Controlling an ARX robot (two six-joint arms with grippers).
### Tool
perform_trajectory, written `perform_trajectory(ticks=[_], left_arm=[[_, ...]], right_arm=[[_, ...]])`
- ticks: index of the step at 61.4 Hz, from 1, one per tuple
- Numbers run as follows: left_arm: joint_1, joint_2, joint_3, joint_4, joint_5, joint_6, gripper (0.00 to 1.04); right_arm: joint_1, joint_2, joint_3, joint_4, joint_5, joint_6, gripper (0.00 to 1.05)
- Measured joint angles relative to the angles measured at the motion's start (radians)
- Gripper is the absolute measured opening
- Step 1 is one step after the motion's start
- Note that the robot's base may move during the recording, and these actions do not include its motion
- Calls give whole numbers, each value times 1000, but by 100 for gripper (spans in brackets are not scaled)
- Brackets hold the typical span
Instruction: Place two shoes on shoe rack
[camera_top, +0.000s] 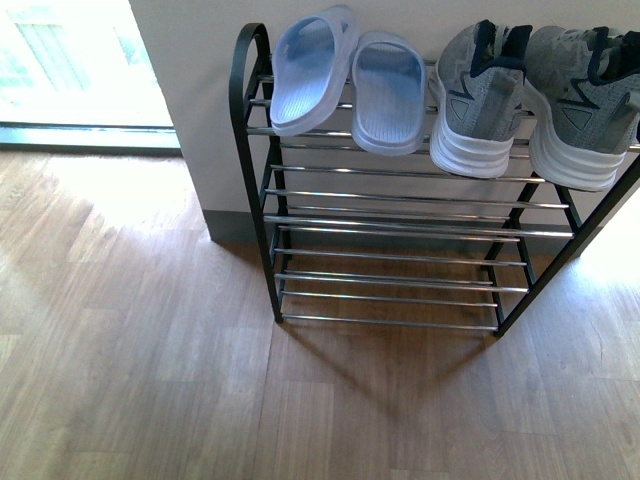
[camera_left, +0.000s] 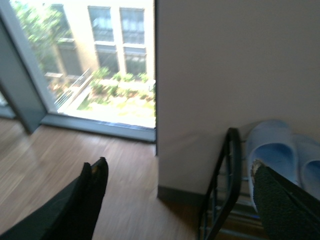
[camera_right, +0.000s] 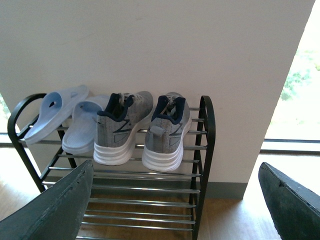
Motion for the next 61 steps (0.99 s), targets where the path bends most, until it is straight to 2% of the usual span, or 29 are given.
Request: perform_trajectory(ticks=[3,8,29,43,47,52,61], left_arm=[[19,-25,-74,113,80,26,74],[45,-82,-171,193,130,47,59],[134,-266,-412,237,209,63,2],[176,-395,-515,218,251,66,1],[225,-433,-537,201,319,67,1],[255,-476,-559,178,323,67,1],[257,-568,-597,122,331,68,1]], right_arm=[[0,0,0,0,0,0,96],[0,0,0,0,0,0,96],[0,0,0,0,0,0,96],[0,0,0,0,0,0,96],[0,0,0,0,0,0,96],[0,0,0,0,0,0,96],[0,0,0,0,0,0,96]])
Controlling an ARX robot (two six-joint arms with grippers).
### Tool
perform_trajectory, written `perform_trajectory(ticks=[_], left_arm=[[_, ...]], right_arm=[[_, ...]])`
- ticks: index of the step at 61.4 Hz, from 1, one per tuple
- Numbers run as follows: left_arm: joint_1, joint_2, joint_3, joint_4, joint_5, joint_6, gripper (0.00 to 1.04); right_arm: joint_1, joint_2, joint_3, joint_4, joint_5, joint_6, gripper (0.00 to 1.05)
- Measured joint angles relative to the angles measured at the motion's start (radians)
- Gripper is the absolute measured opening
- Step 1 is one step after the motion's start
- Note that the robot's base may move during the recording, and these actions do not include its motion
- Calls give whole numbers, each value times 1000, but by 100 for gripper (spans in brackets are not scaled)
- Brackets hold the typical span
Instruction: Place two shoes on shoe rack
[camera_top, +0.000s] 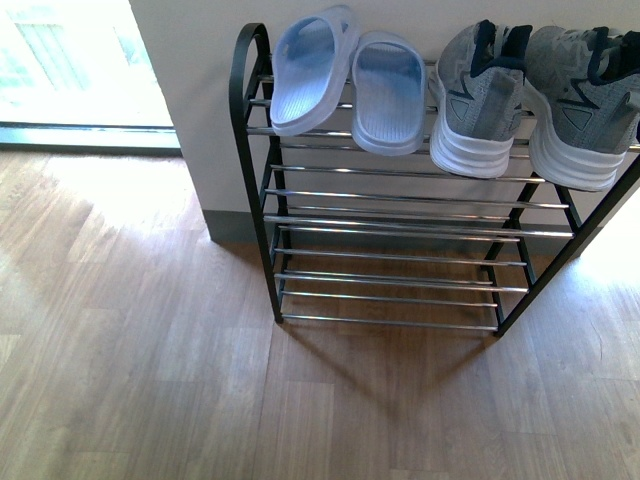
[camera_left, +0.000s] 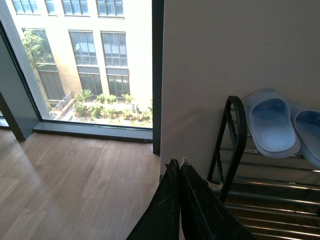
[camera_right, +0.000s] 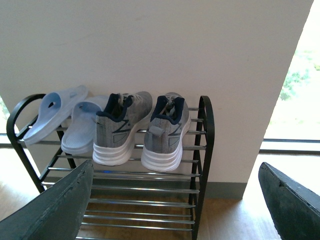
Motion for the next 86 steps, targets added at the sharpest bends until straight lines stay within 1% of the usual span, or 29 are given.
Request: perform_trajectory(ticks=[13,17,21,43,68,69,71,73,75,86], left_arm=[[0,-111,-30,-78,0,0,1],[0,-129,-59,-55,0,0,1],[0,-150,-63,-72,0,0,1],[0,-374,-63,-288,0,0,1],[1,-488,-63,-401,0,0,1],[1,-500,-63,-414,0,0,1],[1,-553,-63,-494,1,0,1],[1,-594,-63,-542,0,0,1],[1,-621,-63,-563,0,1,1],[2,-642,-63,-574,0,0,1]], right_arm=[[0,0,0,0,0,0,96],[0,0,0,0,0,0,96],[0,0,0,0,0,0,96],[0,0,0,0,0,0,96],[0,0,0,0,0,0,96],[0,0,0,0,0,0,96],[0,0,0,0,0,0,96],[0,0,0,0,0,0,96],[0,0,0,0,0,0,96],[0,1,0,0,-2,0,96]])
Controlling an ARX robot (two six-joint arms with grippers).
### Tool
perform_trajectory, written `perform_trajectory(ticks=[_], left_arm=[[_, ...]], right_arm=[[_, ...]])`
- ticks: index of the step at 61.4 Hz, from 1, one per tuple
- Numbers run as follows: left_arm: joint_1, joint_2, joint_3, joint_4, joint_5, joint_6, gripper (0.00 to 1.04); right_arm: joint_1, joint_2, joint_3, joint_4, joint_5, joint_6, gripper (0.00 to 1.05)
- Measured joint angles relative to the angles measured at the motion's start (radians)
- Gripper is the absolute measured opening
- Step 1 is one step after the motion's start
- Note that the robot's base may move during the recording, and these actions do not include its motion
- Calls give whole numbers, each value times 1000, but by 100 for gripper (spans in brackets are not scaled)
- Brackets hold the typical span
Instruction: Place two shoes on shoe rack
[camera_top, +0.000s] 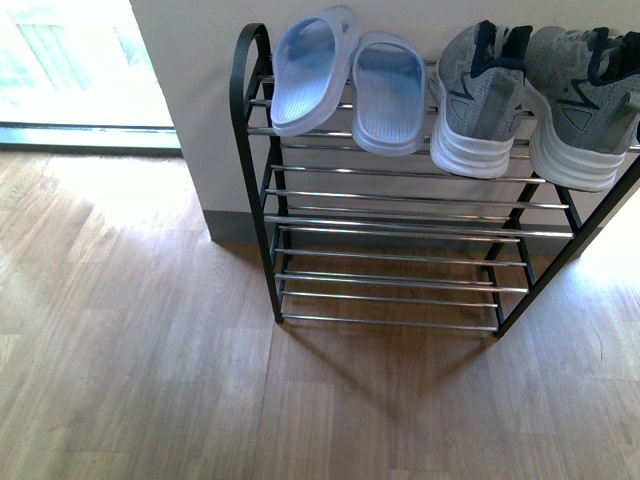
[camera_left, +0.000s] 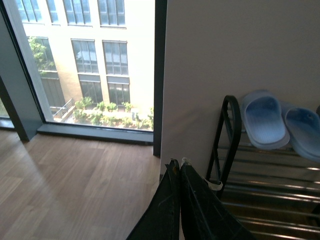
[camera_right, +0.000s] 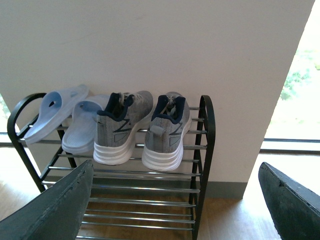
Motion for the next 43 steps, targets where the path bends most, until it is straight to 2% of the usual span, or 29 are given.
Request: perform_trajectory(ticks=[10,19,24,35,43], left_arm=[[0,-1,0,0,0,-1,2],[0,-1,0,0,0,0,29],[0,-1,0,0,0,0,53],[0,-1,0,0,0,0,96],[0,-1,0,0,0,2,95]], right_arm=[[0,-1,0,0,0,0,96],[0,-1,0,0,0,0,96],[0,-1,0,0,0,0,96],[0,-1,0,0,0,0,96],[0,-1,0,0,0,0,96]])
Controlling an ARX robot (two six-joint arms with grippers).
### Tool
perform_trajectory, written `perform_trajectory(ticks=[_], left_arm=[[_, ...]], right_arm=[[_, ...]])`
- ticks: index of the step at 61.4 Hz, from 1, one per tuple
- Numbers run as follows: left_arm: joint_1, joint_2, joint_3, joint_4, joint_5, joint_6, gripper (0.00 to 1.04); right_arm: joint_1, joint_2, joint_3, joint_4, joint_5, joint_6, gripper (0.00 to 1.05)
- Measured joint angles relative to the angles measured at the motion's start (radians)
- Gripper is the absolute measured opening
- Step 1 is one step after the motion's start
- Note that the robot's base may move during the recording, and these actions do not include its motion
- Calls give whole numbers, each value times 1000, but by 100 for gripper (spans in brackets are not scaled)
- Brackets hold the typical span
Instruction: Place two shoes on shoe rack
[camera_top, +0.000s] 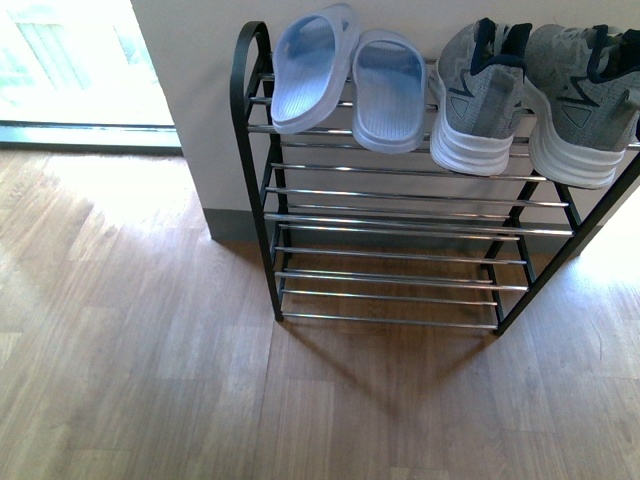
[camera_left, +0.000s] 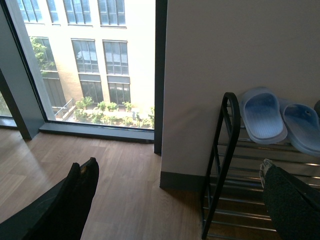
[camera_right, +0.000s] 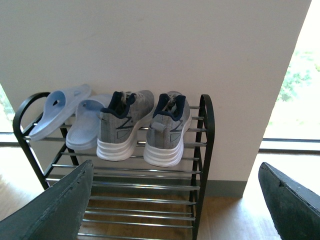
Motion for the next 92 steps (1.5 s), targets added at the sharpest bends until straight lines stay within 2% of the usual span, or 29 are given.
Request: perform_trajectory(ticks=[92], left_arm=[[0,0,0,0,-3,0,95]], right_arm=[[0,0,0,-1,-4,0,96]])
